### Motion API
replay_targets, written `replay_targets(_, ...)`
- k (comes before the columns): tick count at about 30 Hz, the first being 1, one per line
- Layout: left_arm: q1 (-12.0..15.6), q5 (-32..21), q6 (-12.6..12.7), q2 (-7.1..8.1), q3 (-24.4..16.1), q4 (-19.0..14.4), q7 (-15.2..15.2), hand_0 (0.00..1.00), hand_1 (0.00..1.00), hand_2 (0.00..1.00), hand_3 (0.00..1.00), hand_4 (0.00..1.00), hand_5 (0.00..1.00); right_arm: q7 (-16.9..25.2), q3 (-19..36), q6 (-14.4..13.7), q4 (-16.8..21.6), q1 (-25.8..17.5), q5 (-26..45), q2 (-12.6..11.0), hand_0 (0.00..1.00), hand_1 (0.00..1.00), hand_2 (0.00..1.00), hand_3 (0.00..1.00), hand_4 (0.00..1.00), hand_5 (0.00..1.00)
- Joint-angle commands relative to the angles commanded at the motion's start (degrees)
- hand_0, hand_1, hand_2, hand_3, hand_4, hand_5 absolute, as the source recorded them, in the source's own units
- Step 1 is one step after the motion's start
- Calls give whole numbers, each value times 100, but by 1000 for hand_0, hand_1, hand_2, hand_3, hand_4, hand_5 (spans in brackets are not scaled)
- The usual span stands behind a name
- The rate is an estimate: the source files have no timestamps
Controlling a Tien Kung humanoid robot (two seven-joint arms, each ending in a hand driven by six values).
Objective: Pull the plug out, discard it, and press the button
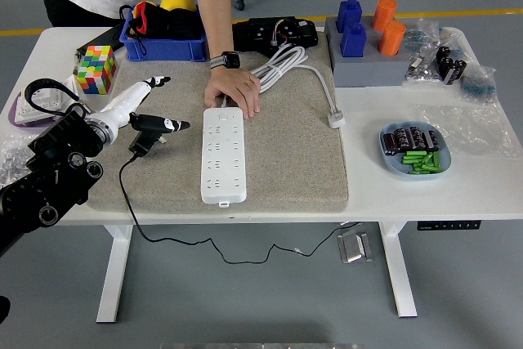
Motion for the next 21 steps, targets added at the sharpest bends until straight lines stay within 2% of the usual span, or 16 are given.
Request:
replay_targets(4,-221,-253,-237,-120,139,86,-1,905,959,942,956,998,405,1,-19,1,4,6,8,1,767,729,724,713,883,658)
replay_targets(5,-292,-293,-313,-168,195,143,14,259,399,426,844,698,2,1,-26,2,7,7,13,1,767,729,724,713,883,658)
replay_targets(10,-549,-480,-469,-367,431,368,72,259,399,426,844,698,2,-2,-30,1,26,4,42,5,767,729,724,713,883,658)
replay_targets(11,-592,-532,-473,-402,483,405,85,110,133,224,785,415,2,-2,-22,1,25,1,45,9,767,729,724,713,883,658)
replay_targets(16,-834,-748,-680,-612,745,691,382,110,133,224,785,415,2,-5,10,5,7,-6,36,25,767,729,724,713,883,658)
replay_targets(17,-861,-768,-712,-637,774,729,428,39,30,118,799,6,2,-4,11,6,6,-6,36,25,767,729,724,713,883,658)
replay_targets(21,-1000,-765,-899,-782,913,925,768,39,30,118,799,6,2,-2,9,7,11,7,46,25,767,729,724,713,883,658)
